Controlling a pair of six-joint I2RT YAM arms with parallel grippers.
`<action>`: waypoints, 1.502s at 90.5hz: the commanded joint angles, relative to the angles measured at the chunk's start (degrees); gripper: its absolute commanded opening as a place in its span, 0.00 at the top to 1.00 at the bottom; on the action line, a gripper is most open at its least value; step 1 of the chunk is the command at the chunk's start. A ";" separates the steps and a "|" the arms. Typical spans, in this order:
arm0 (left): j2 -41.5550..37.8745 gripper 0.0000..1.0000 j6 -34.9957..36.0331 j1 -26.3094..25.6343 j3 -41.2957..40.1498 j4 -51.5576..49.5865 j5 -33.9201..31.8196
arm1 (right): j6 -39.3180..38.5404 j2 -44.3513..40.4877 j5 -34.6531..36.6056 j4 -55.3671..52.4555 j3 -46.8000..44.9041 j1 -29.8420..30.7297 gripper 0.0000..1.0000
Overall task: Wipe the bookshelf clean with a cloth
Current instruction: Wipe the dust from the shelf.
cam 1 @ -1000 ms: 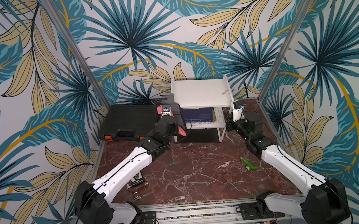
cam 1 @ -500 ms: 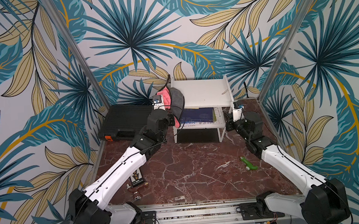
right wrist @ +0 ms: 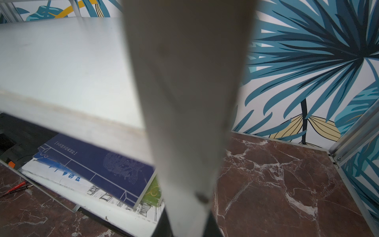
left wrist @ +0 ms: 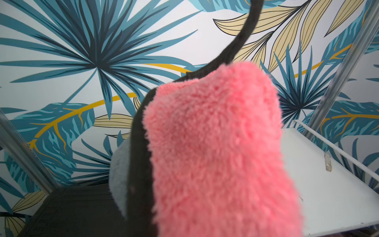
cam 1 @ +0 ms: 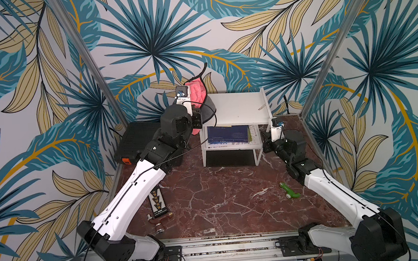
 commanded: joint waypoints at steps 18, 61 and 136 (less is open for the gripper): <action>22.55 1.00 2.36 3.98 24.58 -18.00 6.24 | 3.98 -0.81 -0.13 -2.64 0.43 -0.61 1.00; 12.93 1.00 -1.70 4.44 9.53 -9.29 12.18 | 4.35 -1.44 -1.00 -2.28 -0.39 -0.60 1.00; -0.12 1.00 -3.66 -2.24 -2.00 0.67 44.96 | -9.16 -13.35 -37.08 -12.48 3.51 -1.11 0.26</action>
